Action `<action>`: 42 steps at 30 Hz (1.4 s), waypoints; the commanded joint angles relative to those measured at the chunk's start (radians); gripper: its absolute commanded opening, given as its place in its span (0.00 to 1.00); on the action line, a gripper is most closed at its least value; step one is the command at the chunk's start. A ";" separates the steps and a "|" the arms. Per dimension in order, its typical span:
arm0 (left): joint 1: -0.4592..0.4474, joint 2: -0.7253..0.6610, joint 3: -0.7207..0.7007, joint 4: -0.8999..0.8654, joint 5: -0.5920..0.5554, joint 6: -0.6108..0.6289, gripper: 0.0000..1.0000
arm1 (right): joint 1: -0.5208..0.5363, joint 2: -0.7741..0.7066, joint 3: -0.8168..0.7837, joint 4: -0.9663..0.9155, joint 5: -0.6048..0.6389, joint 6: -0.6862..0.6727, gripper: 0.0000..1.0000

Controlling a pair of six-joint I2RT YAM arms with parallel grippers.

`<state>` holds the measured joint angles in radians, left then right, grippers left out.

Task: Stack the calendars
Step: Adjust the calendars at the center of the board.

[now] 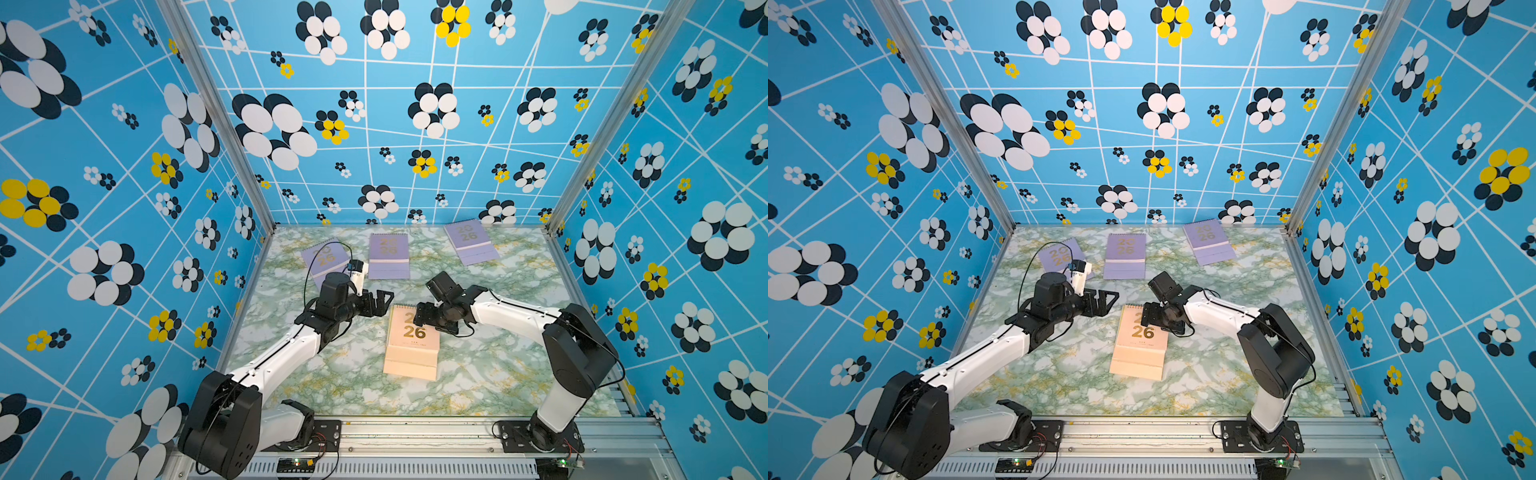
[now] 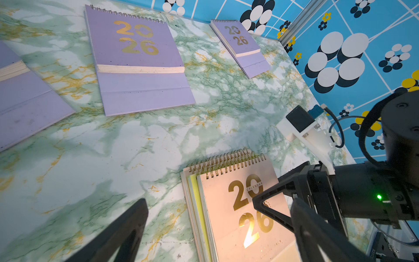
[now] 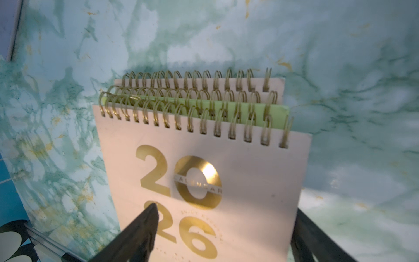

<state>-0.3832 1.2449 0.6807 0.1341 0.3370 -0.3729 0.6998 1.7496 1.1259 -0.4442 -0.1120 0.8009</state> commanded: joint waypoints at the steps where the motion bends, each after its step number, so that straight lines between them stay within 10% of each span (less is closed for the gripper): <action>1: 0.010 -0.015 -0.017 0.002 0.017 0.008 1.00 | 0.007 -0.015 0.015 -0.055 0.034 0.004 0.89; 42: 0.026 -0.016 -0.027 0.003 0.025 0.005 1.00 | -0.029 0.051 0.108 -0.046 0.023 -0.044 0.89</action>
<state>-0.3664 1.2449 0.6727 0.1341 0.3477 -0.3729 0.6735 1.7855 1.2091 -0.4843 -0.0834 0.7727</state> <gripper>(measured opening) 0.995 0.893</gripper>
